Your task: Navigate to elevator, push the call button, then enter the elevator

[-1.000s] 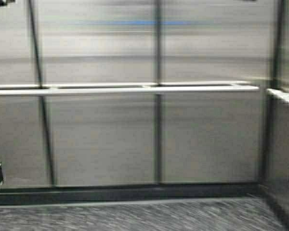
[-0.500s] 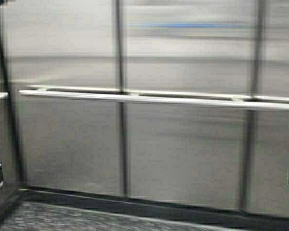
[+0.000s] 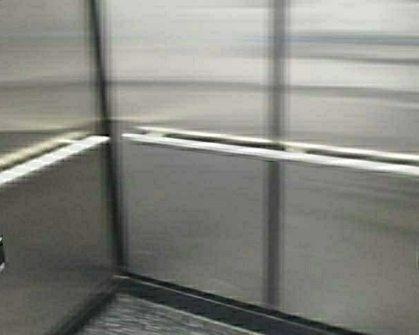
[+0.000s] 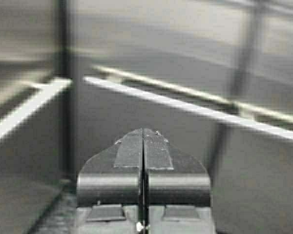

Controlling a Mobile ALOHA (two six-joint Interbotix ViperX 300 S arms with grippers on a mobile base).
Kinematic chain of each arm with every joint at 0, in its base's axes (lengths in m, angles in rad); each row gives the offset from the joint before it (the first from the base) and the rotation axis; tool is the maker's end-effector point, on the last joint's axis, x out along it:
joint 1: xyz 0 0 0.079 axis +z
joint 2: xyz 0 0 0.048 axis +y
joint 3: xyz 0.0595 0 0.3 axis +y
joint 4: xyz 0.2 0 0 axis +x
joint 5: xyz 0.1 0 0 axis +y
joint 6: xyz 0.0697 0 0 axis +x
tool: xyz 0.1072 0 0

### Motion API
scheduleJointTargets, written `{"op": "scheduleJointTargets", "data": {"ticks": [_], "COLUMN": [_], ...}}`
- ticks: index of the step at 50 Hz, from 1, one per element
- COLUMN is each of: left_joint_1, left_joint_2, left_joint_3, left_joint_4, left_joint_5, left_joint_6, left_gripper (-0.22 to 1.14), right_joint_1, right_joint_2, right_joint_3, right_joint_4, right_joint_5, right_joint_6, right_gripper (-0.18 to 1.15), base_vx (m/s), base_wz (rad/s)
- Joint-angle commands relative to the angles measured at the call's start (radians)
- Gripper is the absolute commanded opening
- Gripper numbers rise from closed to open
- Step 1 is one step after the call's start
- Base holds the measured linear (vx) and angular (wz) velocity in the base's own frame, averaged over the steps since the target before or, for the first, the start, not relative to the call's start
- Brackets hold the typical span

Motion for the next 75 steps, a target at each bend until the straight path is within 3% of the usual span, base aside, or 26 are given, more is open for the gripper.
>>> {"op": "scheduleJointTargets", "data": {"ticks": [1,44,75], "left_joint_1": [0.0,0.0,0.002], "left_joint_2": [0.003,0.031,0.051], "left_joint_3": [0.005,0.002,-0.025], "left_joint_4": [-0.002,-0.002,-0.002], "left_joint_5": [-0.008,-0.008,-0.021], "left_joint_6": [-0.011,-0.014,-0.021], "left_gripper": [0.03,0.03,0.03], "right_joint_1": [0.0,0.0,-0.002], "right_joint_2": [-0.015,-0.008,-0.031], "right_joint_3": [-0.008,-0.015,-0.06], "right_joint_4": [0.003,0.003,0.003], "right_joint_5": [-0.009,-0.015,-0.055], "right_joint_6": [-0.032,-0.029,0.029], "right_gripper": [0.06,0.06,0.06], "base_vx": [0.24,0.09,0.01], "base_wz": [0.5,0.65,0.43]}}
